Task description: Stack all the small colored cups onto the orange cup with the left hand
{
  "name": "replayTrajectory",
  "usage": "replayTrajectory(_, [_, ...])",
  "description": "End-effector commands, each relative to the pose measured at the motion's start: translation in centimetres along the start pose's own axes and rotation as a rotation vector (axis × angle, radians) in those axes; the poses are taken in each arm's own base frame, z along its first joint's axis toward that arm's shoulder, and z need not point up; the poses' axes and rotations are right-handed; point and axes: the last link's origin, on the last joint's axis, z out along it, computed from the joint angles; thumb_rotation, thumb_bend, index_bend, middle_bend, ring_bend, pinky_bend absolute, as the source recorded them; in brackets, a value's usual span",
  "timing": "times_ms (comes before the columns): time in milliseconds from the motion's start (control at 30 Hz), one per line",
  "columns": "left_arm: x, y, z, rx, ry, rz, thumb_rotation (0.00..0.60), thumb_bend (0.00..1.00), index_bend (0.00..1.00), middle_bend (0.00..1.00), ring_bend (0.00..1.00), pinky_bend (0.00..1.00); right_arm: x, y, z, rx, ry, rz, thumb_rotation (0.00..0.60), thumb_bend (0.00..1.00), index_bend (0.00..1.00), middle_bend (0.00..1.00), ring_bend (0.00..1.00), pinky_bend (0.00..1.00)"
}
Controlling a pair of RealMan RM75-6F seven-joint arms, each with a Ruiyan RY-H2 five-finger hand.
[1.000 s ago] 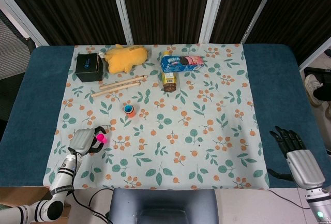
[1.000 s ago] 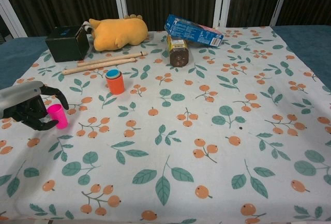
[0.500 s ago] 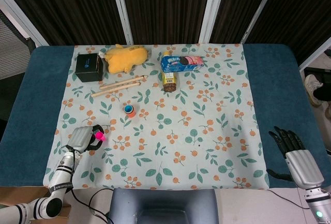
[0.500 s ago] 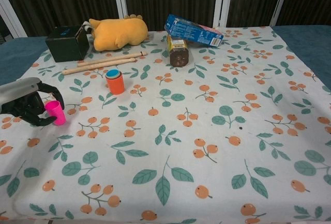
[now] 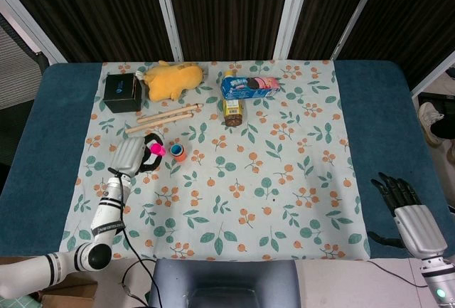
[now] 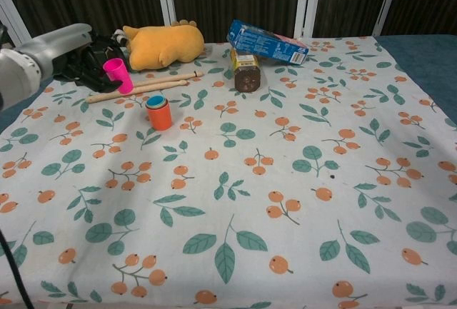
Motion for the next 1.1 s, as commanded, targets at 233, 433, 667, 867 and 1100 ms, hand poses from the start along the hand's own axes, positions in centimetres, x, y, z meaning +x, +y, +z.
replayTrajectory(233, [-2.0,1.6,3.2,0.068,0.012,0.045,0.6,0.38,0.57,1.0,1.0,1.0,0.3,0.5,0.2,-0.015,0.002,0.006,0.6,0.12,0.0,0.0,0.0,0.0])
replayTrajectory(433, [-2.7,1.3,3.9,0.092,-0.002,0.043,0.6,0.38,0.57,1.0,1.0,1.0,0.6,0.7,0.2,-0.019,0.009,0.012,0.6,0.12,0.0,0.0,0.0,0.0])
replayTrajectory(667, [-3.3,1.4,3.8,0.086,-0.013,0.051,0.6,0.38,0.57,1.0,1.0,1.0,0.4,0.6,0.2,-0.017,0.002,0.008,0.6,0.12,0.0,0.0,0.0,0.0])
replayTrajectory(867, [-3.9,1.2,3.6,0.086,-0.027,0.056,0.6,0.38,0.57,1.0,1.0,1.0,0.5,0.5,0.2,-0.017,0.007,0.009,0.6,0.12,0.0,0.0,0.0,0.0])
replayTrajectory(1100, [-4.5,1.4,3.5,0.078,-0.042,0.057,0.6,0.38,0.57,1.0,1.0,1.0,0.4,0.6,0.3,-0.02,0.004,0.01,0.6,0.12,0.0,0.0,0.0,0.0])
